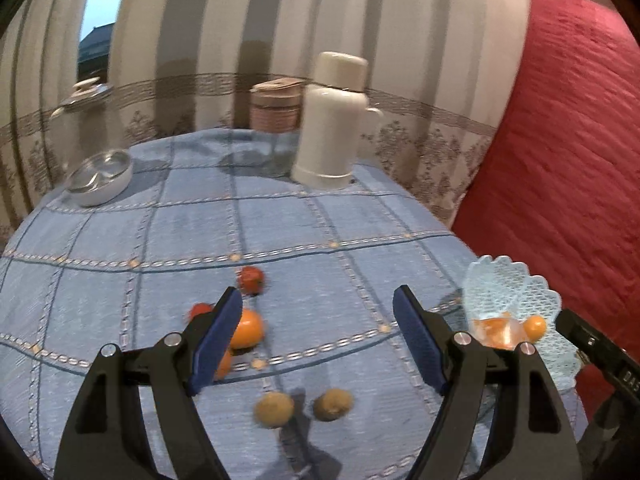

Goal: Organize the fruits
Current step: 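Grasp a large orange on the table with the left gripper while the right moves toward the brown fruits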

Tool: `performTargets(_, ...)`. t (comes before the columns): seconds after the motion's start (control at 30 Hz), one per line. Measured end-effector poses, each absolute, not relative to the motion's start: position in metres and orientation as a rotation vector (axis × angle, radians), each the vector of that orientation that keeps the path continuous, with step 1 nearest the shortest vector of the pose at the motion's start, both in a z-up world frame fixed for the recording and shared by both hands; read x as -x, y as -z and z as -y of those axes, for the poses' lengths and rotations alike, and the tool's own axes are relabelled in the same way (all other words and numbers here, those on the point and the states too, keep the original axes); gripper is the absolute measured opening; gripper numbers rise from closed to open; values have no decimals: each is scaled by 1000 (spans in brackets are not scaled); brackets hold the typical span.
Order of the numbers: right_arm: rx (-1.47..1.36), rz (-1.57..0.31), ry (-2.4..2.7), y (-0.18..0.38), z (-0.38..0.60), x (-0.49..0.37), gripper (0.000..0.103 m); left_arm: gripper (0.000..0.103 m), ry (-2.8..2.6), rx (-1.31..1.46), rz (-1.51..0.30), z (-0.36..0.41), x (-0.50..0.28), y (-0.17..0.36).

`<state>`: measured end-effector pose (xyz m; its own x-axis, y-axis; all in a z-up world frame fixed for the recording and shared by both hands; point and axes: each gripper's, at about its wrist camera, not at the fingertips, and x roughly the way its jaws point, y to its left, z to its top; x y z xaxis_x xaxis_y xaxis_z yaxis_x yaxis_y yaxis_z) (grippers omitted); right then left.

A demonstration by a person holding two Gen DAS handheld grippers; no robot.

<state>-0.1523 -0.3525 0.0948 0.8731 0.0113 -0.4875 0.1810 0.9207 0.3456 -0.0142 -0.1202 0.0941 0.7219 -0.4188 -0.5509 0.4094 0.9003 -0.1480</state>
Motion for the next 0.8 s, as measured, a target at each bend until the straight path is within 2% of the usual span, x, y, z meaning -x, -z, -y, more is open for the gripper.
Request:
performTargets(0.63, -242, -584, -29, -74, 287, 134, 57, 77, 318, 43, -747, 68, -15, -38)
performTargets(0.8, -219, -603, -56, -69, 275, 132, 57, 72, 295, 65, -795, 60, -27, -29)
